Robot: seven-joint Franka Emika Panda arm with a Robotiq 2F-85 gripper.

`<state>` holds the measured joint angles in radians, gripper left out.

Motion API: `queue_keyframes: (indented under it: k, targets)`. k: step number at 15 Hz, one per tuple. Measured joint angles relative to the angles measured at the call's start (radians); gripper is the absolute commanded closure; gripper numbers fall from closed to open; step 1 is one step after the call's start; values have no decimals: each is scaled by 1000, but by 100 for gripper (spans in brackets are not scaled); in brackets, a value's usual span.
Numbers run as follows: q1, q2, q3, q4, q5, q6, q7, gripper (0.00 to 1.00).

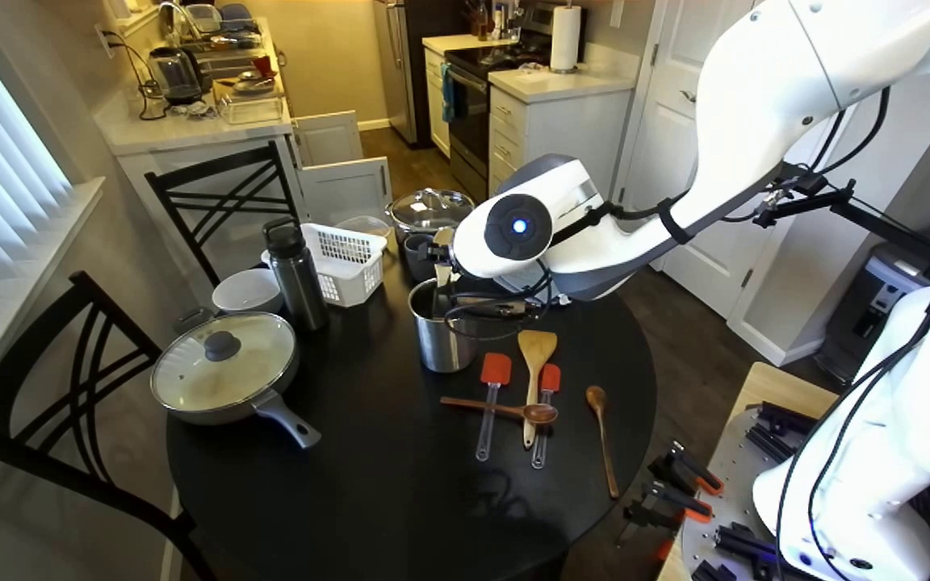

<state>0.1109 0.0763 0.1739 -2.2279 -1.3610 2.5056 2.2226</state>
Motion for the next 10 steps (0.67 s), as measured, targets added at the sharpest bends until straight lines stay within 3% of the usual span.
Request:
queue_keyframes:
  k: [5,10]
  targets:
    - [-6,-60,-48,-188,297,200,-211,0]
    - [-28,-42,-85,-350,658,276,-461,0]
